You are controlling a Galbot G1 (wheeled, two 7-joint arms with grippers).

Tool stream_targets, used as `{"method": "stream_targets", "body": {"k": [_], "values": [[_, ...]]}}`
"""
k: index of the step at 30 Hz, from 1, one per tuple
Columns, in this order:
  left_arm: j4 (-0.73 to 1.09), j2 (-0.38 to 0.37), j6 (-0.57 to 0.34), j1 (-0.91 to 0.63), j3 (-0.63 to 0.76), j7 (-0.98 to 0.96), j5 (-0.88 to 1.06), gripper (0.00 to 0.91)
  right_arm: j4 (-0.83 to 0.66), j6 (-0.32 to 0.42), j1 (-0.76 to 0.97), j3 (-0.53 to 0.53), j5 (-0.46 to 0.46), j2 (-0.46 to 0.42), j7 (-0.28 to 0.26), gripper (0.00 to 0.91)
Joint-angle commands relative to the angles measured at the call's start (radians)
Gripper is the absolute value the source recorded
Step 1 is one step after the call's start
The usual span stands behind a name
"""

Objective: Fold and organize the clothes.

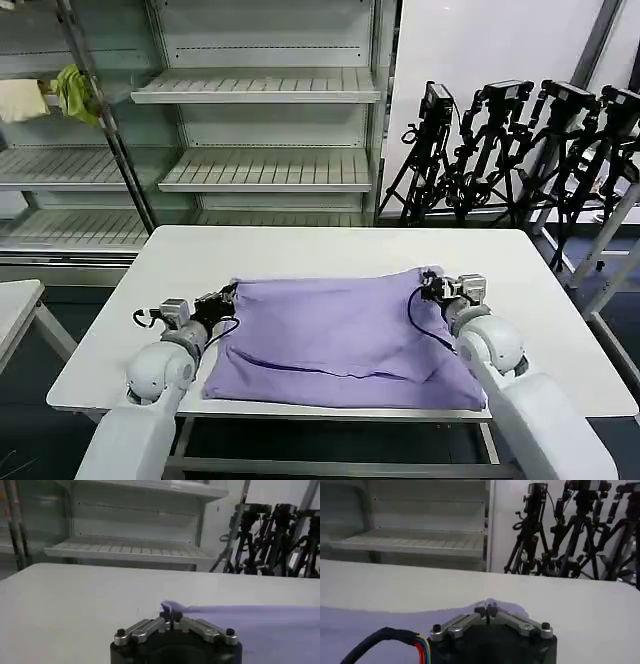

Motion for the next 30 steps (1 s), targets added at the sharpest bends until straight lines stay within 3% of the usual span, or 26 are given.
{"method": "stream_targets", "body": {"k": [1,20,30], "values": [[-0.075,0.001,0.000,0.048,-0.014,-0.002,0.000,0.010,0.086,0.002,-0.058,0.026,0.005,-0.037,0.000,0.000],[-0.297,-0.004,0.002,0.276,-0.094,0.000,0.004,0.010,0.350,0.001,-0.393,0.145,-0.033,-0.133,-0.021,0.000],[-0.369,-0.026,-0.004,0.371,-0.112,0.002,0.020,0.010,0.414,0.002,-0.462,0.169,-0.059,-0.150,-0.023,0.000]]}}
